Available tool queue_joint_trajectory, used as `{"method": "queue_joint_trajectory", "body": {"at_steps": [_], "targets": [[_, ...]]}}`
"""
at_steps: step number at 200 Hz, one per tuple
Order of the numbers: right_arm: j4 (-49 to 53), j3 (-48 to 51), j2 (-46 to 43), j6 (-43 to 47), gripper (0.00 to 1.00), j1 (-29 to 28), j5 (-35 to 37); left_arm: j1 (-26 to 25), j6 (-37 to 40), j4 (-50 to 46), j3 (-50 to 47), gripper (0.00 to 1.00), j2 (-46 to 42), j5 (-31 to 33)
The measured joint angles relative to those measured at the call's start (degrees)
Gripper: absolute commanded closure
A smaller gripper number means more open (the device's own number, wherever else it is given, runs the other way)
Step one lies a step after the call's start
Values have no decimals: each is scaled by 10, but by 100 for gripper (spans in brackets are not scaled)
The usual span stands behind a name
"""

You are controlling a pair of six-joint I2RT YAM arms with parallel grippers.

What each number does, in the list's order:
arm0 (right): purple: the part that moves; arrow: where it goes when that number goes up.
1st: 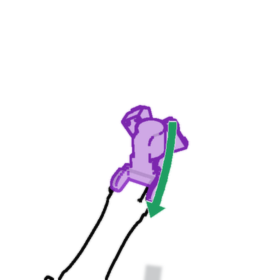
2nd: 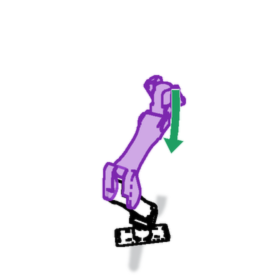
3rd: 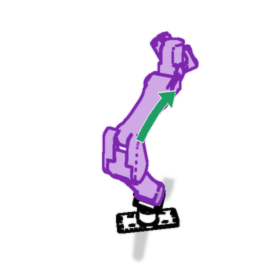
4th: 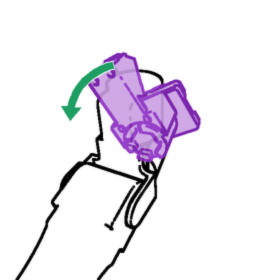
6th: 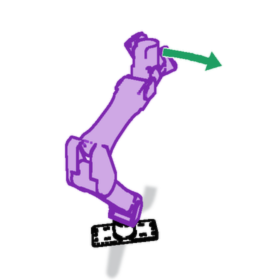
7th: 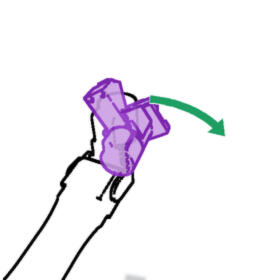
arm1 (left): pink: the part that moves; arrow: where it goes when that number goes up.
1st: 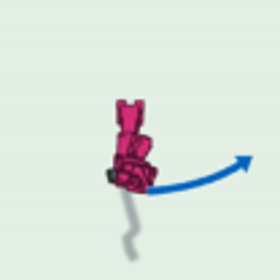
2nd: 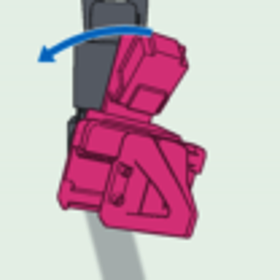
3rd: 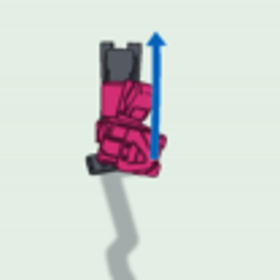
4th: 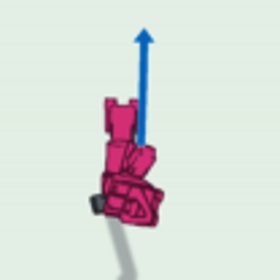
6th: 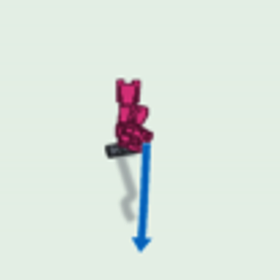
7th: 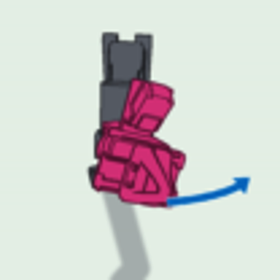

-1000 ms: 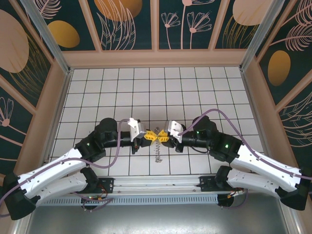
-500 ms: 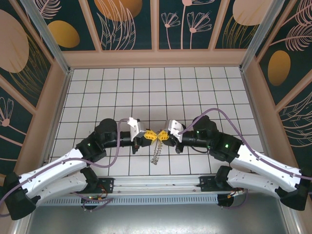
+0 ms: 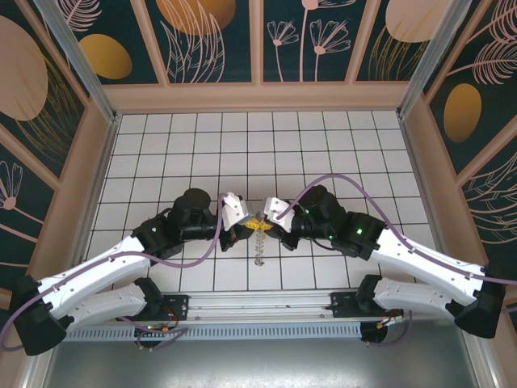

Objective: Put the keys on the keyring

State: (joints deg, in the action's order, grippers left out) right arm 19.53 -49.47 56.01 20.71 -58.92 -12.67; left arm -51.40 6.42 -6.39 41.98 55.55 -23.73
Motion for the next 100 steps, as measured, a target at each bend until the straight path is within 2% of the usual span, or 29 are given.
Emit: {"method": "queue_joint_trajectory", "body": {"at_steps": [42, 100], "targets": [[-27, 15, -42, -7, 85, 0, -20, 0, -23, 70, -27, 100, -29, -33], [-80, 33, -74, -27, 81, 5, -57, 0, -61, 157, -54, 100, -57, -68]]}}
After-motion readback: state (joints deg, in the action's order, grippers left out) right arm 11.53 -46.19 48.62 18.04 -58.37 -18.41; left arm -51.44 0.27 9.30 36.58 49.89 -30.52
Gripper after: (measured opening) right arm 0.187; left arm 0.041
